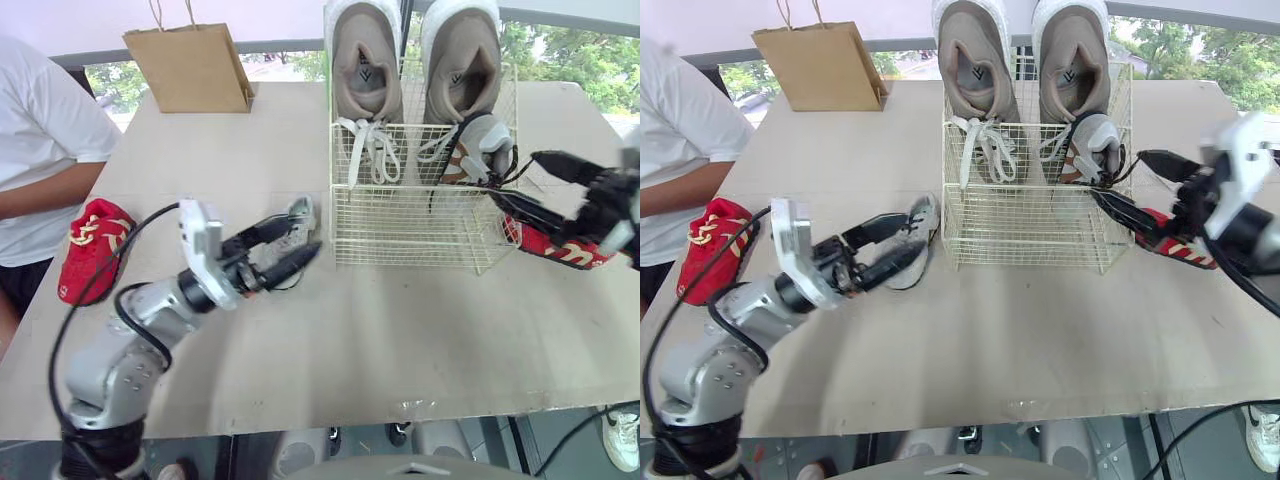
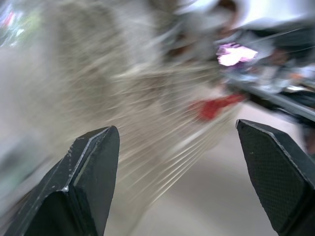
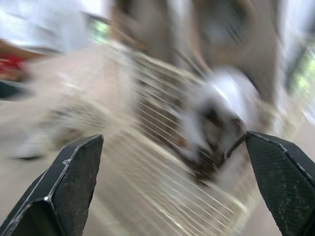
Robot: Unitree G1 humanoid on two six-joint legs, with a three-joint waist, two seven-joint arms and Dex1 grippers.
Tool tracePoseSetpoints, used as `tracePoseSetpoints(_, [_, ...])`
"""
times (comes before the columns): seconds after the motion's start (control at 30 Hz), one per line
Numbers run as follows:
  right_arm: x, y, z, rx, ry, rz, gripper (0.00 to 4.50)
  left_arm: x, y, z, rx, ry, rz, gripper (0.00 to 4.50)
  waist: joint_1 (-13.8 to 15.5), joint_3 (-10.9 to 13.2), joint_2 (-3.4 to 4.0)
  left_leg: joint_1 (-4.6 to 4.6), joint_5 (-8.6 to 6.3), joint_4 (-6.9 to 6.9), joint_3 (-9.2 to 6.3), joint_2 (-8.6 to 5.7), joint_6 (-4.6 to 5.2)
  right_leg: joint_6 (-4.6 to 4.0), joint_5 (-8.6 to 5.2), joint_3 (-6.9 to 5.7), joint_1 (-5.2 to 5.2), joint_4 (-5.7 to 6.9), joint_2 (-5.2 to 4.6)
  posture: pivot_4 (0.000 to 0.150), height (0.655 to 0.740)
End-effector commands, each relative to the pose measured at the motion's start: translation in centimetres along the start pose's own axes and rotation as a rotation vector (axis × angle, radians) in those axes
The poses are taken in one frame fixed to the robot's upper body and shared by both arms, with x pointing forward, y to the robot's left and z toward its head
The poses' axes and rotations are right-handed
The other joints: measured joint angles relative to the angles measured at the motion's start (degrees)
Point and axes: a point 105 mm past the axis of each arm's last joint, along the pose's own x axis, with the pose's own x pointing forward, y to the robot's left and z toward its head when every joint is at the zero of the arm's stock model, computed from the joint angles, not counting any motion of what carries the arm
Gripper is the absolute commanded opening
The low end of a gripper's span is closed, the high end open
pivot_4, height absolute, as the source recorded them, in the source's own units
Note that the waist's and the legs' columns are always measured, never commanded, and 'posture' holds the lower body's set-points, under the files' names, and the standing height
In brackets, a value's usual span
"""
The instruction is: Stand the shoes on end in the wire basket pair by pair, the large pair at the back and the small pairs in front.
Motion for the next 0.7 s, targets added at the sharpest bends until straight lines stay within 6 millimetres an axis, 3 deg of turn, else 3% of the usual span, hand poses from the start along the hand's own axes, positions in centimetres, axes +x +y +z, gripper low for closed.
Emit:
tracePoseSetpoints(0.03, [0.0,4.4,0.4,-0.080,-0.005,0.229,4.43,-1.2,2.5,0.6,-0.066,0.137,0.039,4.09,0.0,0.0,-0.03,0.02,0.00,0.00,0.00,0.02,0.00,-0.04,-0.03,0.00,0.01,0.00,0.02,0.150,0.7400])
tracePoseSetpoints(0.1, [0.5,5.7,-0.6,-0.108,0.023,0.285,4.43,-0.9,4.3,0.9,-0.123,0.218,0.064,4.09,0.0,0.0,0.03,0.04,-0.01,0.00,0.07,0.04,-0.03,-0.20,-0.12,0.01,0.00,0.00,0.00,0.150,0.7400])
tracePoseSetpoints(0.23, [1.7,7.1,-1.9,-0.133,0.034,0.329,4.43,1.7,5.6,0.7,-0.156,0.371,0.044,4.09,0.6,0.0,-0.06,0.20,-0.03,0.00,0.16,-0.13,-0.05,-0.20,-0.12,0.07,0.12,-0.04,-0.14,0.150,0.7400])
tracePoseSetpoints(0.37, [2.1,8.0,-2.0,-0.132,0.014,0.325,4.43,4.1,6.6,-1.4,-0.145,0.595,0.021,4.09,1.0,0.0,-0.09,0.05,0.00,0.00,0.23,-0.21,-0.05,-0.20,-0.11,0.18,0.02,-0.05,-0.16,0.150,0.7400])
tracePoseSetpoints(0.5, [1.7,8.6,-2.5,-0.131,0.032,0.306,4.50,4.5,7.4,-3.4,-0.053,0.800,-0.057,2.96,1.3,-0.1,-0.03,-0.07,0.10,-0.01,0.29,-0.18,-0.21,-0.34,-0.04,0.27,-0.14,-0.04,-0.07,0.150,0.7400])
tracePoseSetpoints(0.6, [1.4,8.4,-2.6,-0.124,0.036,0.281,4.50,5.2,6.8,-3.2,-0.058,0.798,-0.112,2.03,1.4,-0.1,-0.10,-0.20,-0.02,0.01,0.20,-0.18,-0.01,-0.16,-0.17,0.16,-0.16,-0.06,-0.08,0.150,0.7400])
tracePoseSetpoints(0.7, [1.5,8.4,-2.8,-0.117,0.036,0.270,4.50,4.8,6.3,-2.7,-0.122,0.751,-0.149,0.73,1.3,-0.1,-0.09,-0.23,-0.11,0.04,0.25,-0.26,0.16,-0.14,-0.16,0.23,-0.18,-0.11,-0.23,0.150,0.7400])
